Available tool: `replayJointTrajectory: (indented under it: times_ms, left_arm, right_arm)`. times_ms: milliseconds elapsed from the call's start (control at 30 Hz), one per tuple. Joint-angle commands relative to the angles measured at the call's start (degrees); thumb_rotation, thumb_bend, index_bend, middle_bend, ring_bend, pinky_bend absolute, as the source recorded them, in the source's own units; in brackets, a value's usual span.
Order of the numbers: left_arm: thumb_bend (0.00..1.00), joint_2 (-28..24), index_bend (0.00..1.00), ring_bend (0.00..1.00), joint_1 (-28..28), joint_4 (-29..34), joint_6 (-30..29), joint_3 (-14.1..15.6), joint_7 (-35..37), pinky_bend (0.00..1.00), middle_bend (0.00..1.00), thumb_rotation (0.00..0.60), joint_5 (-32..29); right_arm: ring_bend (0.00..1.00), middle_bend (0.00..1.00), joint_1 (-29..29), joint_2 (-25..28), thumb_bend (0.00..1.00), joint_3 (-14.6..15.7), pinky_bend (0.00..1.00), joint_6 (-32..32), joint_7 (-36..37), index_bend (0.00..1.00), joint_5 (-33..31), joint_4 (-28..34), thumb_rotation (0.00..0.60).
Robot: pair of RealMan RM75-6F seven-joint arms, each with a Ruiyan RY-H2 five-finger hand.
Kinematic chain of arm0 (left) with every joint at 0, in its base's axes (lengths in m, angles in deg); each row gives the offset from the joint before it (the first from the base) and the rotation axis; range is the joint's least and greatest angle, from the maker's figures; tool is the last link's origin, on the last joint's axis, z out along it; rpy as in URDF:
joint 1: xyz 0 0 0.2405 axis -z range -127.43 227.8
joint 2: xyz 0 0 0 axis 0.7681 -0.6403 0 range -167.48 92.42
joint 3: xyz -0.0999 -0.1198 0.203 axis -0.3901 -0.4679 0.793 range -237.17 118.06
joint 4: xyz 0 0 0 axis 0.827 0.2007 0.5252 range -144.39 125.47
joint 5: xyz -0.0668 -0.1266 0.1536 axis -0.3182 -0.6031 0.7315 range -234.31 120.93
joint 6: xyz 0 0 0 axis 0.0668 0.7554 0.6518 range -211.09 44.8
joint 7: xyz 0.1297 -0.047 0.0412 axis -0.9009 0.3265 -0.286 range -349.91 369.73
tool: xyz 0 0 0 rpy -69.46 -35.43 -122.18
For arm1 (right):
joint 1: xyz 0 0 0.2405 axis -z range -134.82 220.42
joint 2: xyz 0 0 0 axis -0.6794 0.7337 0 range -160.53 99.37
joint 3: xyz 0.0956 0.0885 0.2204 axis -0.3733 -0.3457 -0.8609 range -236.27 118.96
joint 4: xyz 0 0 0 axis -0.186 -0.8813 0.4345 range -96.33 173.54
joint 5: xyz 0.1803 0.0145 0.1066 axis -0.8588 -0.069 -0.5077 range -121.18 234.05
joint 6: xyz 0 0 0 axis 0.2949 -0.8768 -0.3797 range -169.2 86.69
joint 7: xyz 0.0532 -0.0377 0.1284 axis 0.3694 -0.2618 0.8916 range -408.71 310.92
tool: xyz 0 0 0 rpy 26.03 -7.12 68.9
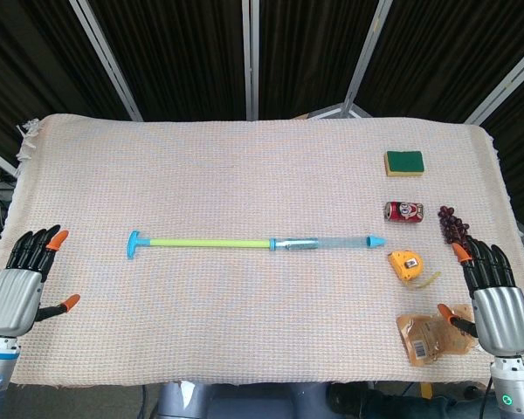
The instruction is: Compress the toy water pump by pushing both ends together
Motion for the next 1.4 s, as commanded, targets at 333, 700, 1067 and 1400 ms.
replayJointTrajectory:
  times_ms: [333,700,1067,1400]
  left_arm:
    - [0.0,0.3,0.0,0.0,-0.2,-0.6,0.9,-0.2,0.0,0.0,0.0,0.6,0.0]
    - [0.0,2.3,0.0,0.0,1.0,-2.8,3.6,-1.2,-1.6,0.0,0.0,0.6,-1.8]
    - [0.0,3.7,0.0,0.0,1.6,-3.8,5.4,-2.3,-3.6,0.0,0.0,0.6,-4.4]
    - [0.0,4.8,0.0,0.0,2.4,-5.4,7.3,-2.7,-4.3,0.0,0.0,0.6,-6.0]
  right_arm:
    - [0.26,0.24,-0.8,-1.5,0.0,-0.9,0.1,3.1,0.3,0.0,-0.1,-1.7,0.6]
    - [1.0,0.98,-15.0,-3.1,0.0,-7.3,1.0,26.8,-6.4,0.04,-9.3,-0.4,0.6]
    - [1.0,1.0,-27.0,-13.3,0.0,-12.5,1.0,41.7,-9.9,0.35,-20.7,-11.8,0.6]
    - [1.0,1.0,-32.0,-22.2,0.06,-12.6,1.0,45.5,-10.6,0.42,-23.2,-23.9,0.6]
